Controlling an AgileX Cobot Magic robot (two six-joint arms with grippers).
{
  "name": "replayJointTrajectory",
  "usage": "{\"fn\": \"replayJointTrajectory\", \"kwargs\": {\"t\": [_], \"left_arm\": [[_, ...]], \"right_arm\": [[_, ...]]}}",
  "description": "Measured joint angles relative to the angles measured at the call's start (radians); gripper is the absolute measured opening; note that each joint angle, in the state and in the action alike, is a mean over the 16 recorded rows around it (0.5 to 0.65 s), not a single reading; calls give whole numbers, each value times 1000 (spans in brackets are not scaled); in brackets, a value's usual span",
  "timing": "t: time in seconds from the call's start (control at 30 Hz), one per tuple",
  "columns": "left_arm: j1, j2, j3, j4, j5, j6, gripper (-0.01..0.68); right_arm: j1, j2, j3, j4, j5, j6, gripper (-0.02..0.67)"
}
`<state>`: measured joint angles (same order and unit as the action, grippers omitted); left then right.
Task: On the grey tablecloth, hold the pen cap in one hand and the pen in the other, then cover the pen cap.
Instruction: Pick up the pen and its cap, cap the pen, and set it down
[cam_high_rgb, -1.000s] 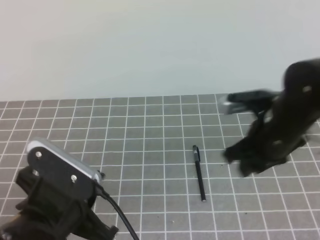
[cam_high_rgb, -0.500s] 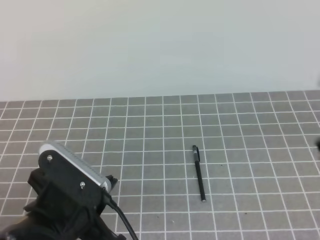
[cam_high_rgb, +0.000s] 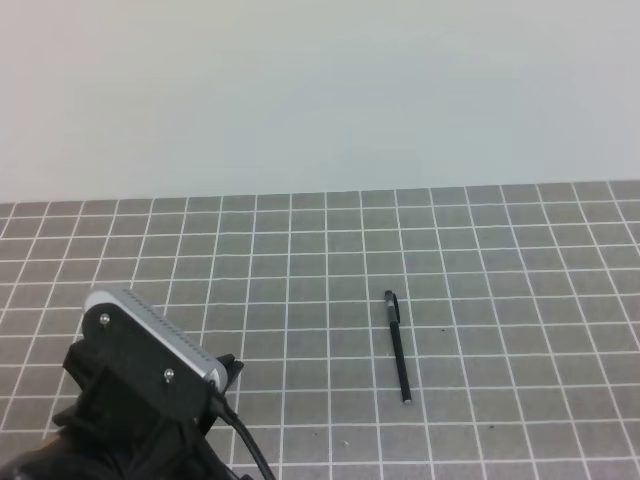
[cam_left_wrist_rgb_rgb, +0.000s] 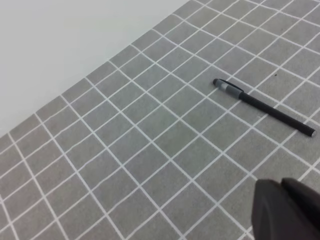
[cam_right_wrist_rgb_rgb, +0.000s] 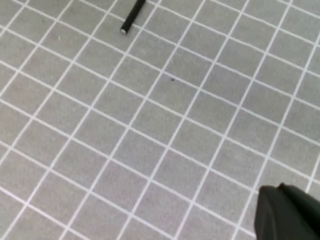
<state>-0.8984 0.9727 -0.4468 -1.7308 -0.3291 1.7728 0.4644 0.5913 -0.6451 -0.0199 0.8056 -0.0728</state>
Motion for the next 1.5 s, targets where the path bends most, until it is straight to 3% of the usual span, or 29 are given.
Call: {"fn": "replayJointTrajectory", "kwargs": {"t": [0.47,1.5], "left_arm": [[0,0,0,4,20,-2,-1],[0,0,0,-1,43,-11,-1]], "right_arm": [[0,-272,167,-27,-72,0,5],[0,-295,195,-54,-34,21,4]]}}
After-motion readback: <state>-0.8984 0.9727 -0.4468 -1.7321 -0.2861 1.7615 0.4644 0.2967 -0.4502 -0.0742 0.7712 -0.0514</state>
